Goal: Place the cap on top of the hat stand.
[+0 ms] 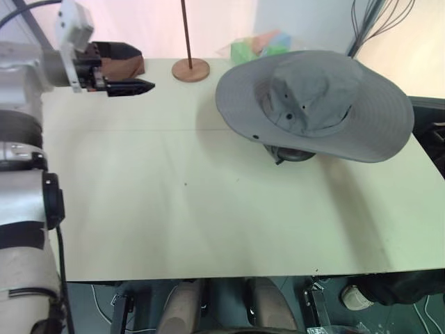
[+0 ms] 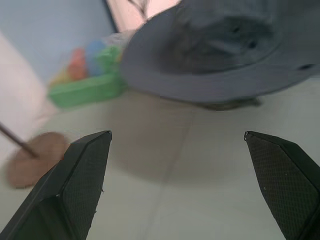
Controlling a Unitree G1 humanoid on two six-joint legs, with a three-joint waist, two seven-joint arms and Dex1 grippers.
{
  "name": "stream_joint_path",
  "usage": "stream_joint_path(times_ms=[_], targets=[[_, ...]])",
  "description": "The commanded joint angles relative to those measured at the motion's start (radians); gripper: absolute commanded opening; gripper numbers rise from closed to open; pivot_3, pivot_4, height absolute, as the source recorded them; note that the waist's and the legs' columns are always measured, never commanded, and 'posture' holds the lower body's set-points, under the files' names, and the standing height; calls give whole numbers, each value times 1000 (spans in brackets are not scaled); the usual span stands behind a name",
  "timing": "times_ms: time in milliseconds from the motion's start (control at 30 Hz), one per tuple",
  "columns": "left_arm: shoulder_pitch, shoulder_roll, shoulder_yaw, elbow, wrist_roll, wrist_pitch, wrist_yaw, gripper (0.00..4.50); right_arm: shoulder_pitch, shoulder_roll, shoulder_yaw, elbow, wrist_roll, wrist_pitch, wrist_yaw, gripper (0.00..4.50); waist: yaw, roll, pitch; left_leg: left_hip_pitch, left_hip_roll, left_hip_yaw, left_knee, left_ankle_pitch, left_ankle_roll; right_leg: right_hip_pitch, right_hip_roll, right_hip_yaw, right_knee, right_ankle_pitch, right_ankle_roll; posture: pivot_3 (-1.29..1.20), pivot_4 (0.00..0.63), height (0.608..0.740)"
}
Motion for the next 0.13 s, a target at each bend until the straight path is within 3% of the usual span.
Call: stream_joint_path(times_ms=[33, 133], targets=[[24, 33, 14, -108, -44, 110, -53, 4464, -31, -15, 14, 10, -7, -28, 9, 4500, 2, 1, -1, 3, 0, 0, -1, 0, 0, 2, 0, 1, 0, 0, 0, 0, 150, 735], [73, 55, -15, -199, -82, 147, -53, 4464, -48, -6, 38, 9, -9, -34, 3, 4500, 3, 2, -1, 5, 0, 1, -1, 0, -1, 3, -1, 3, 0, 0, 0, 0, 150, 735]])
